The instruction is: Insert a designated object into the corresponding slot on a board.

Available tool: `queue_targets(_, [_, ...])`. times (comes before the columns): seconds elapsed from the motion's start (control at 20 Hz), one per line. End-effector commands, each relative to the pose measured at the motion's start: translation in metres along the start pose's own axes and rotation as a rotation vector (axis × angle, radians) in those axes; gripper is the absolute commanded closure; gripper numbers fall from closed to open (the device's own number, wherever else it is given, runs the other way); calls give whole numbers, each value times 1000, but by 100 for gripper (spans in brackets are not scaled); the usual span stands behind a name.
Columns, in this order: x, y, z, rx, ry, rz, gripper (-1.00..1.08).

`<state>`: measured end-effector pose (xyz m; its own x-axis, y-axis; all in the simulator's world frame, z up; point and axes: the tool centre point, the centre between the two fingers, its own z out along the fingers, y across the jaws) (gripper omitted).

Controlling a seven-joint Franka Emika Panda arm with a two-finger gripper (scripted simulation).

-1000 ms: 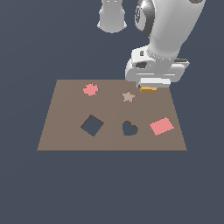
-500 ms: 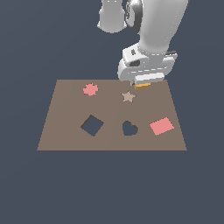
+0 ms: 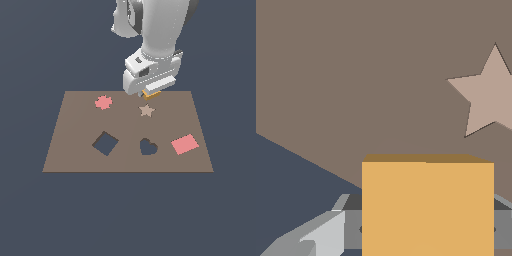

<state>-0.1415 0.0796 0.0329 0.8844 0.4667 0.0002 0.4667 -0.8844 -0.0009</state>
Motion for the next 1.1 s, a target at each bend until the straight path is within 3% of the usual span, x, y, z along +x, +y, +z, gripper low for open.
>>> queue_targets(0.0, [-7, 10, -1, 0, 1, -82, 108])
queue_targets(1.05, [-27, 104, -3, -1, 0, -732, 108])
